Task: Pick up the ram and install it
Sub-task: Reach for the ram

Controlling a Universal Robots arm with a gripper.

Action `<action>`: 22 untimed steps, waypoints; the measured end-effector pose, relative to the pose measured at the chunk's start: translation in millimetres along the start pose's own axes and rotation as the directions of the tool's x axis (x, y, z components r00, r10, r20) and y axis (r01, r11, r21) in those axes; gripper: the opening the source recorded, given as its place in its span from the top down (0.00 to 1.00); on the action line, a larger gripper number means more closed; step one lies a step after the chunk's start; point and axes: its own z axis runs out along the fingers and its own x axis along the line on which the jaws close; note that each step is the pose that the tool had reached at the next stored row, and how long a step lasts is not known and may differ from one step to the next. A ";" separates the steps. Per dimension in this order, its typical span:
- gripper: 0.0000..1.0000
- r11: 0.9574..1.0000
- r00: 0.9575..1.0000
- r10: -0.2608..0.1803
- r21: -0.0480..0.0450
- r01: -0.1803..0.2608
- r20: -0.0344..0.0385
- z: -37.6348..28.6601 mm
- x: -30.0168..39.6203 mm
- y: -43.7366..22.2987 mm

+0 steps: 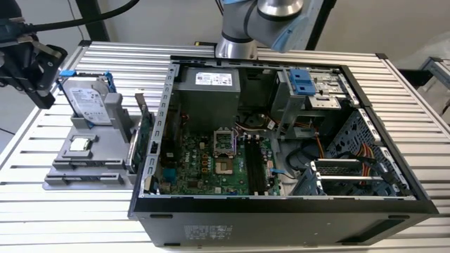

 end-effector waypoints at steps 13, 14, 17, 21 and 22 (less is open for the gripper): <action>1.00 1.000 1.000 0.000 0.000 0.000 0.000 0.6 0.1 -3.7; 1.00 1.000 1.000 0.000 0.000 0.000 0.000 0.6 0.1 -3.7; 1.00 1.000 1.000 -0.001 0.000 0.001 0.000 0.6 0.1 -3.7; 1.00 1.000 1.000 -0.006 0.000 0.006 0.000 0.6 0.1 -3.7; 1.00 1.000 1.000 -0.006 0.000 0.006 0.000 0.6 0.1 -3.7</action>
